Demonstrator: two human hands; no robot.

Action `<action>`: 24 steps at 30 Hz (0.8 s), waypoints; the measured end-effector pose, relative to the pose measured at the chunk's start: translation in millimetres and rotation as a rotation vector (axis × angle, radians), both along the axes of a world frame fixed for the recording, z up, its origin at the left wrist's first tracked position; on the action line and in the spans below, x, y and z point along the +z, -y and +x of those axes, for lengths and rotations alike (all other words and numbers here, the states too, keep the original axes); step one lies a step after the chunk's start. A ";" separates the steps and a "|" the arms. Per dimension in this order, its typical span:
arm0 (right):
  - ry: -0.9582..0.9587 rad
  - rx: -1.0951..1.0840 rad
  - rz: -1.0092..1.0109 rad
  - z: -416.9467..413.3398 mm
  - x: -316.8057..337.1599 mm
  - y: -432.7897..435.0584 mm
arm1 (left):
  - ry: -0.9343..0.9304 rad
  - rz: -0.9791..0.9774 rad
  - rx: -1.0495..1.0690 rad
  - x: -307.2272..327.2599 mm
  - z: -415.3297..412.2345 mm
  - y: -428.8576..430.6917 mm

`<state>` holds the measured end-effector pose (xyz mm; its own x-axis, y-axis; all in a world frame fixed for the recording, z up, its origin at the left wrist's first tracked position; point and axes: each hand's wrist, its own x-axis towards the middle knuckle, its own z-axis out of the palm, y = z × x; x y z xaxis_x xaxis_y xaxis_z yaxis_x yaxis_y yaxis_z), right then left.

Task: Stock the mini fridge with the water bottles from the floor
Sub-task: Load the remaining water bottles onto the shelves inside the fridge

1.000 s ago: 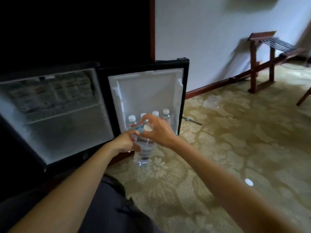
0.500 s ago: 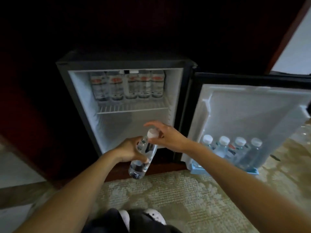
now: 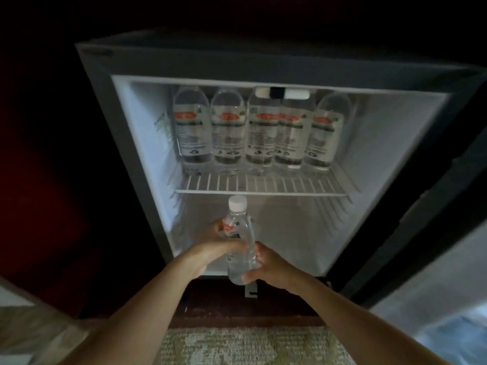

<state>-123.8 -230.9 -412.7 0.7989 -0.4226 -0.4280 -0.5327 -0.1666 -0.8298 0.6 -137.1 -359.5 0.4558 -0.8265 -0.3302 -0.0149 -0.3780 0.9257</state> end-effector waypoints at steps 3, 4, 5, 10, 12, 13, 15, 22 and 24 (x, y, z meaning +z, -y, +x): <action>0.053 -0.004 -0.003 23.4 -16.1 8.3 | -0.023 0.001 0.081 -18.8 14.0 5.8; 0.061 -0.012 -0.011 30.9 -19.9 10.9 | -0.046 -0.007 0.117 -23.2 18.7 7.8; 0.073 -0.031 -0.018 38.1 -23.1 13.6 | -0.067 -0.021 0.150 -27.4 23.6 9.6; 0.167 -0.165 -0.130 72.3 -36.6 18.8 | -0.110 -0.132 0.253 -45.2 42.7 21.7; 0.176 -0.196 -0.198 82.2 -39.0 17.9 | -0.114 -0.168 0.275 -50.4 48.2 26.7; 0.171 -0.204 -0.243 86.7 -40.3 17.5 | -0.106 -0.182 0.278 -51.5 50.3 29.2; 0.164 -0.238 -0.307 95.1 -41.9 16.8 | -0.086 -0.214 0.284 -52.7 54.2 33.6; 0.115 -0.299 -0.413 125.7 -38.9 18.8 | 0.138 -0.230 0.314 -57.3 54.9 38.4; 0.079 -0.289 -0.451 134.3 -35.8 25.0 | 0.136 -0.225 0.301 -56.4 56.0 38.0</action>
<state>10.5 -255.9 -448.5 0.6451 -0.7580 -0.0963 -0.5481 -0.3713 -0.7495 56.6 -175.1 -415.8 0.7155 -0.6945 -0.0756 -0.0629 -0.1718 0.9831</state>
